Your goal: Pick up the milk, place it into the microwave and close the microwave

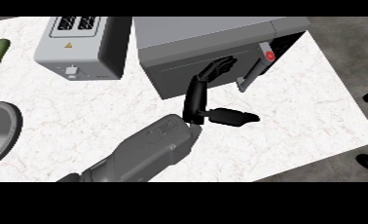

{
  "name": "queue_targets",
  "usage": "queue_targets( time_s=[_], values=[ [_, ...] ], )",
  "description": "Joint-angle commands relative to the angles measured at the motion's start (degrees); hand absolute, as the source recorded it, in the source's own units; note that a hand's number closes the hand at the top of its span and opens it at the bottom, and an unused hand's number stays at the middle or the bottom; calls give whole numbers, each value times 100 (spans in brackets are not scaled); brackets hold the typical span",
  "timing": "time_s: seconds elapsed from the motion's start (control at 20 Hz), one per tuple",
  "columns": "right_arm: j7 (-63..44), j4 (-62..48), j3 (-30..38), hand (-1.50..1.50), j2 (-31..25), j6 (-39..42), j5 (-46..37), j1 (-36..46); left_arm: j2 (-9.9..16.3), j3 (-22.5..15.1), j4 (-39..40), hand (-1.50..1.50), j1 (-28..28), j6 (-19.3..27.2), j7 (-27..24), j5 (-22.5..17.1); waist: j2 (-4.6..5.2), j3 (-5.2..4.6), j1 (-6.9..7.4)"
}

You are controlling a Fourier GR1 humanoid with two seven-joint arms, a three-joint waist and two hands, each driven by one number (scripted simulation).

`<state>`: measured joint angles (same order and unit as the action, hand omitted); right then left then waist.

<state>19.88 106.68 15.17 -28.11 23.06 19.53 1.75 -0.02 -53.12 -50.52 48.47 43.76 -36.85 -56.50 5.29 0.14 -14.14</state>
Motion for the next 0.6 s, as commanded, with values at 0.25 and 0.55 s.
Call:
queue_targets(
  time_s=[0.25, 0.55],
  values=[
    [-224, -523, 49, -150, -113, 375, 769, 276, 2, 338, 495, -150, 348, 70, -96, -348, 53, -10, -166],
    [-332, -875, 166, -150, -256, 534, 1108, 464, 2, 334, 591, -150, 356, 35, -288, -444, 49, -8, -167]
  ],
)
